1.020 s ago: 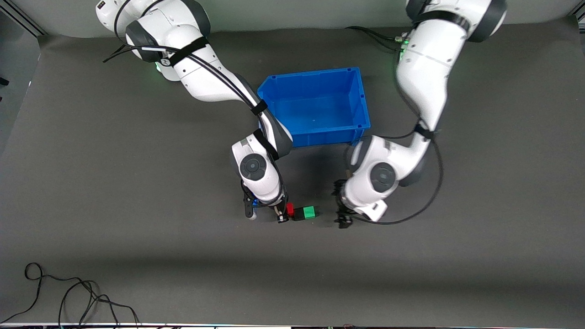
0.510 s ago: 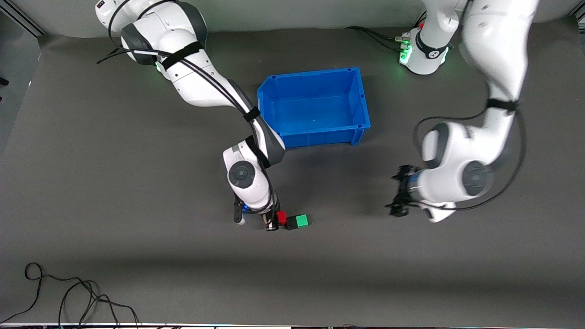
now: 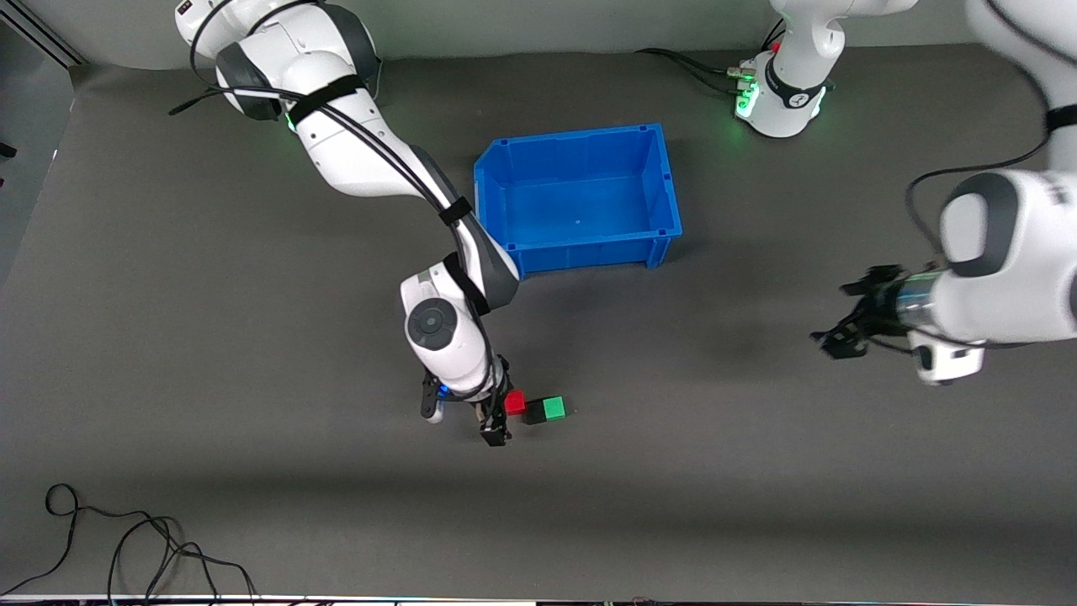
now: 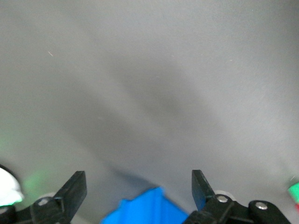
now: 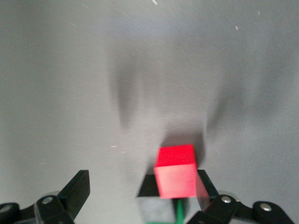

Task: Attach green and red cubes to black cube
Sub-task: 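Open the right gripper and withdraw it from the red cube while the left gripper retreats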

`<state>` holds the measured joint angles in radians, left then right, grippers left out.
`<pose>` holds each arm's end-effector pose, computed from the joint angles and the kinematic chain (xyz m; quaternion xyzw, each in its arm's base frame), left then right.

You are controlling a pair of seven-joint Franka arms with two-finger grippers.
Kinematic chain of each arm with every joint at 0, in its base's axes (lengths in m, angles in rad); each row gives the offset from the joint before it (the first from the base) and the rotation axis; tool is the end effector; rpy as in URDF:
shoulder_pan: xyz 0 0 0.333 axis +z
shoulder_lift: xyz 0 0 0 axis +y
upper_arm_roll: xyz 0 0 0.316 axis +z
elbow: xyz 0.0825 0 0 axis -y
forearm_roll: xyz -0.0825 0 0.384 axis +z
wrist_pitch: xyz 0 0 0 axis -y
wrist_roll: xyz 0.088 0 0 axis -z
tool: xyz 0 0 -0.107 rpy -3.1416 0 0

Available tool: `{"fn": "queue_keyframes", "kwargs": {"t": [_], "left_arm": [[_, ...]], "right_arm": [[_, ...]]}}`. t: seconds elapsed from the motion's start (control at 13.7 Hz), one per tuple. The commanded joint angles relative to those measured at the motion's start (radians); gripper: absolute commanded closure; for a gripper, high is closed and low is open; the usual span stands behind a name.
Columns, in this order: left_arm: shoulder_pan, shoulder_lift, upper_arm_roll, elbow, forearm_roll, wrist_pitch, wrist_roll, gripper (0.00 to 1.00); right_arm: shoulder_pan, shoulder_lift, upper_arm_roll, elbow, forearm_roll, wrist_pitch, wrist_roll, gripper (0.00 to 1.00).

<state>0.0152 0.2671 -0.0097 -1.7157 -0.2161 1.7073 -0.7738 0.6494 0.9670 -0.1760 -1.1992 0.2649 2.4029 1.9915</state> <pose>0.6044 -0.0164 0.4130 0.8997 0.4010 -0.1660 0.0463 0.6754 0.3960 0.2209 -0.6913 0.7108 -0.0100 0.1294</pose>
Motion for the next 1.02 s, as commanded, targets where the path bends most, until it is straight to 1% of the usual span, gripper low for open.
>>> {"fn": "queue_keyframes", "kwargs": {"t": [0.0, 0.07, 0.22, 0.29, 0.44, 0.66, 0.8, 0.95], "left_arm": [[0.089, -0.113, -0.012, -0.032, 0.020, -0.079, 0.264, 0.00], [0.101, -0.143, -0.012, -0.030, 0.024, -0.087, 0.345, 0.00], [0.095, -0.183, -0.016, -0.010, 0.102, -0.083, 0.462, 0.00], [0.088, -0.201, -0.019, 0.005, 0.121, -0.089, 0.499, 0.00], [0.063, -0.253, -0.029, 0.005, 0.145, -0.092, 0.544, 0.00], [0.026, -0.308, -0.032, 0.007, 0.153, -0.098, 0.564, 0.00], [0.026, -0.333, -0.032, 0.005, 0.153, -0.100, 0.678, 0.00], [0.028, -0.347, -0.032, 0.005, 0.153, -0.094, 0.726, 0.00]], "right_arm": [[-0.046, -0.108, 0.004, -0.008, -0.013, -0.129, 0.001, 0.00], [-0.066, -0.144, 0.004, -0.010, -0.015, -0.175, -0.029, 0.00], [-0.115, -0.238, 0.004, -0.011, -0.012, -0.330, -0.130, 0.00], [-0.137, -0.290, 0.004, -0.016, -0.009, -0.405, -0.184, 0.00], [-0.189, -0.385, 0.004, -0.025, -0.007, -0.557, -0.291, 0.00], [-0.273, -0.522, 0.003, -0.052, -0.001, -0.740, -0.509, 0.00], [-0.332, -0.605, 0.003, -0.072, 0.001, -0.845, -0.650, 0.00], [-0.382, -0.660, 0.001, -0.076, -0.001, -0.945, -0.777, 0.00]]}}
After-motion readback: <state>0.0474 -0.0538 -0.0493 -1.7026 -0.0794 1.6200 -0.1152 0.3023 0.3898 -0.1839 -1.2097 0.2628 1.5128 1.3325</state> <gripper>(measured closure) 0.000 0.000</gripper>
